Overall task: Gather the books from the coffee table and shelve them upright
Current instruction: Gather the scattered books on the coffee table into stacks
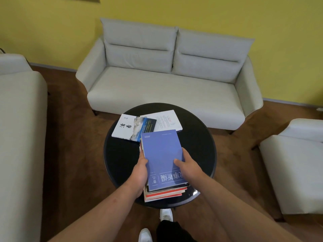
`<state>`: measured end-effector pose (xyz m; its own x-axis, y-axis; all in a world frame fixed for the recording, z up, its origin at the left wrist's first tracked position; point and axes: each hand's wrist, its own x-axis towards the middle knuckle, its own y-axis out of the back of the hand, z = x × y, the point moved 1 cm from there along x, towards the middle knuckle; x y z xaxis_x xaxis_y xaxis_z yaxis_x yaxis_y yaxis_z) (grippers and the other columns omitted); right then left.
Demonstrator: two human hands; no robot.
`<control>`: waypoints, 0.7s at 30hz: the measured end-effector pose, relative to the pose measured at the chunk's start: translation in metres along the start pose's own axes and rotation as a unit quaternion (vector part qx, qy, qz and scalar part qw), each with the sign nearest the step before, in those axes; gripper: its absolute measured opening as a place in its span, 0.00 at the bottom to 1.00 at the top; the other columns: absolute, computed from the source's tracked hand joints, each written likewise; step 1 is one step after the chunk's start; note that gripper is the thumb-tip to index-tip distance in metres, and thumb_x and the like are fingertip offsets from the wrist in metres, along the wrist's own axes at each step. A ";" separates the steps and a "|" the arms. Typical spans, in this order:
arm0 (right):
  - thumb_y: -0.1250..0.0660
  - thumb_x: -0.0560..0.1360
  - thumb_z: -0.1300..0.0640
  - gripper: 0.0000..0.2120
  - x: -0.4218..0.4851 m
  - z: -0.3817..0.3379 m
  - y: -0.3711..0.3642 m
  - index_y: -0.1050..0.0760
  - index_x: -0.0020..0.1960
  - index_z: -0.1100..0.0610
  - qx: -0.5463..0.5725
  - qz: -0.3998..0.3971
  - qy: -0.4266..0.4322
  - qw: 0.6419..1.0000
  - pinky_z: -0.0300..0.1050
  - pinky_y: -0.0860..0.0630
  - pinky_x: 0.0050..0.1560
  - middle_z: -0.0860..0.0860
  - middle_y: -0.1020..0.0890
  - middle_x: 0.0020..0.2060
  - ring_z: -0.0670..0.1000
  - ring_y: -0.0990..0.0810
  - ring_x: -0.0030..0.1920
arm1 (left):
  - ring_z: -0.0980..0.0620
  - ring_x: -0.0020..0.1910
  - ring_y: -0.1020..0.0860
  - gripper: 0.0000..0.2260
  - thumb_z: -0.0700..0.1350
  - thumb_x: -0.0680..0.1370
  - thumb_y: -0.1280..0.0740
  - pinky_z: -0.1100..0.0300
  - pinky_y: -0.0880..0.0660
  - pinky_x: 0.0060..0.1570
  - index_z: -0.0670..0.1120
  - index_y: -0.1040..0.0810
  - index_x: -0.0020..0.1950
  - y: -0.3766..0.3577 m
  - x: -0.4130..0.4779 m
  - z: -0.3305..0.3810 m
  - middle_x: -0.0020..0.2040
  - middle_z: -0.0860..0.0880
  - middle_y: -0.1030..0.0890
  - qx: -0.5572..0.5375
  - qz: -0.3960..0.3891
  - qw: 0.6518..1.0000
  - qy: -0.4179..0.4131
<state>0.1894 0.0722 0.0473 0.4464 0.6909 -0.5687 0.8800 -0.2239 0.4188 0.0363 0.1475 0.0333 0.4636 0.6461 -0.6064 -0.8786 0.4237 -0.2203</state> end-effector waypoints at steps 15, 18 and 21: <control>0.44 0.85 0.48 0.15 0.019 0.007 0.005 0.33 0.71 0.47 0.207 -0.097 -0.098 0.969 0.44 0.22 0.38 0.53 0.19 0.54 0.54 0.17 0.50 | 0.43 0.50 0.14 0.16 0.60 0.83 0.43 0.43 0.17 0.50 0.60 0.29 0.69 0.003 0.017 -0.008 0.59 0.44 0.17 -0.091 0.010 0.995 0.049; 0.44 0.85 0.48 0.15 0.022 0.005 0.007 0.34 0.72 0.45 0.192 -0.113 -0.087 0.971 0.44 0.22 0.40 0.52 0.20 0.55 0.54 0.17 0.52 | 0.45 0.51 0.14 0.16 0.58 0.83 0.42 0.47 0.17 0.48 0.60 0.32 0.71 0.000 0.020 -0.012 0.59 0.46 0.17 -0.049 0.026 0.998 0.019; 0.44 0.85 0.45 0.17 0.027 0.008 0.013 0.36 0.73 0.42 0.147 -0.129 -0.042 0.980 0.43 0.19 0.45 0.49 0.19 0.56 0.52 0.15 0.53 | 0.46 0.51 0.14 0.16 0.58 0.83 0.42 0.47 0.16 0.50 0.59 0.32 0.71 -0.002 0.020 -0.014 0.58 0.47 0.17 -0.030 0.047 0.998 0.006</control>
<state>0.2138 0.0825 0.0321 0.2037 0.6942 -0.6904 0.9684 -0.2464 0.0380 0.0457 0.1503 0.0113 0.3785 0.6734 -0.6350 -0.9233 0.3234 -0.2073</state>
